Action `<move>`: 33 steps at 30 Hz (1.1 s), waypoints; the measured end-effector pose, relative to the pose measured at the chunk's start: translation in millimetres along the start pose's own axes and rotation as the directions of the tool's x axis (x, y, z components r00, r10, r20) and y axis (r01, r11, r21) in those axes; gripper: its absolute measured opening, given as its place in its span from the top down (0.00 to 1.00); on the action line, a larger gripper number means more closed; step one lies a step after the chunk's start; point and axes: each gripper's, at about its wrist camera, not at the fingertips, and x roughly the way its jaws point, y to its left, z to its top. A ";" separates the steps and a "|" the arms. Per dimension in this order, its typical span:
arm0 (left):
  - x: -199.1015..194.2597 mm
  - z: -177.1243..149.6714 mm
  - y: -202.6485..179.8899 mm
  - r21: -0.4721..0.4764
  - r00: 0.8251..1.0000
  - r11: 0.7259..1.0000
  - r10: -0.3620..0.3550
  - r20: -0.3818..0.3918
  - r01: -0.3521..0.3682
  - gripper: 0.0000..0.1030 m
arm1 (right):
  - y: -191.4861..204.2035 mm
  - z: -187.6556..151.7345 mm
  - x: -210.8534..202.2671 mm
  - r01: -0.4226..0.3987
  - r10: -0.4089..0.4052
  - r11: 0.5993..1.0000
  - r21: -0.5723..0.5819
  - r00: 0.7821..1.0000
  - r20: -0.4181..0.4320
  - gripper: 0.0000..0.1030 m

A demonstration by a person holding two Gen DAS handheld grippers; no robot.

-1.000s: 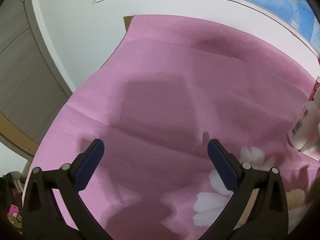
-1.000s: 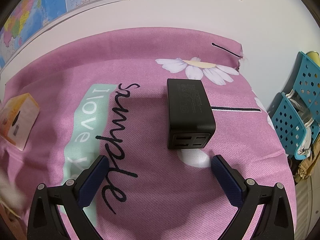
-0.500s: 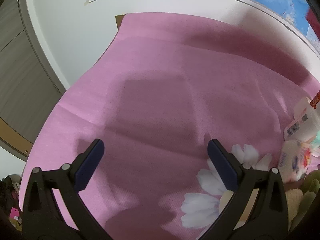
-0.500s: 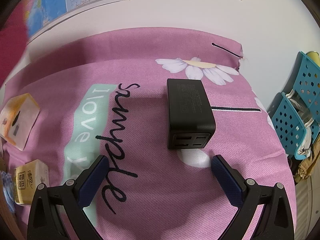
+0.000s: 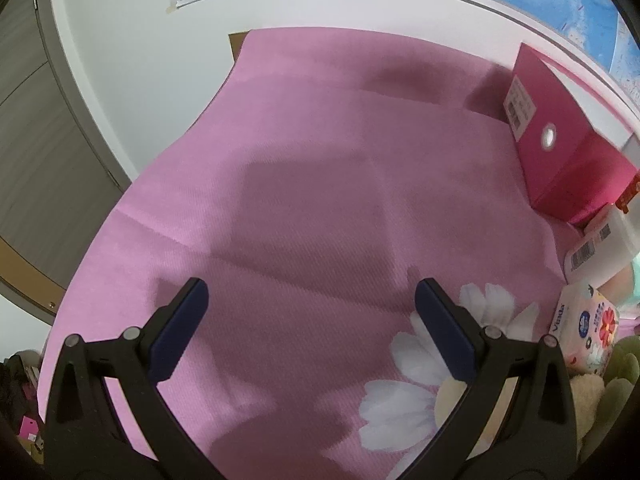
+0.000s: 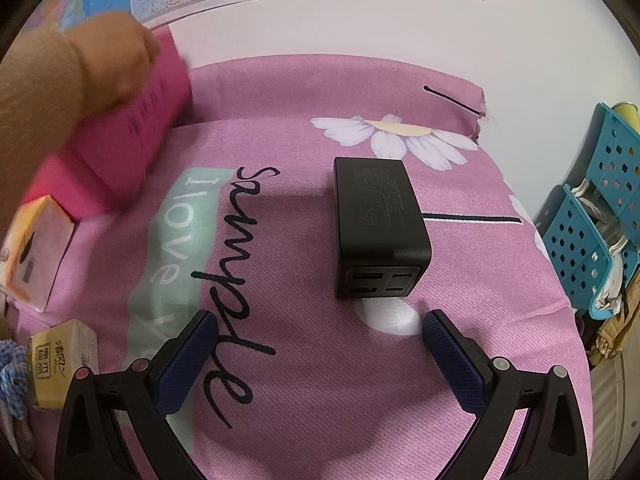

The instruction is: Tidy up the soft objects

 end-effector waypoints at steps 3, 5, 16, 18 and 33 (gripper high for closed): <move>-3.3 1.0 1.9 -0.005 1.000 1.000 -0.006 0.013 0.006 0.00 | 0.0 0.4 0.4 0.000 0.000 1.000 0.000 1.000 0.000 0.00; -5.4 0.4 2.2 -0.002 1.000 1.000 -0.009 0.022 0.009 0.00 | 0.0 0.4 0.5 0.000 0.000 1.000 0.000 1.000 0.000 0.00; -13.5 -2.9 -18.1 0.053 0.998 0.997 -0.063 0.032 0.061 0.00 | 0.1 -0.1 0.5 0.001 -0.001 1.000 0.000 1.000 0.001 0.00; -15.3 -5.1 -19.7 0.055 0.997 0.997 -0.064 0.030 0.063 0.00 | 0.2 -0.2 0.6 0.001 -0.001 1.000 0.000 1.000 0.001 0.00; -49.1 -17.8 -32.1 0.087 0.992 0.992 -0.095 0.088 0.087 0.00 | 0.3 -0.3 0.5 0.002 -0.002 1.000 0.001 1.000 0.002 0.00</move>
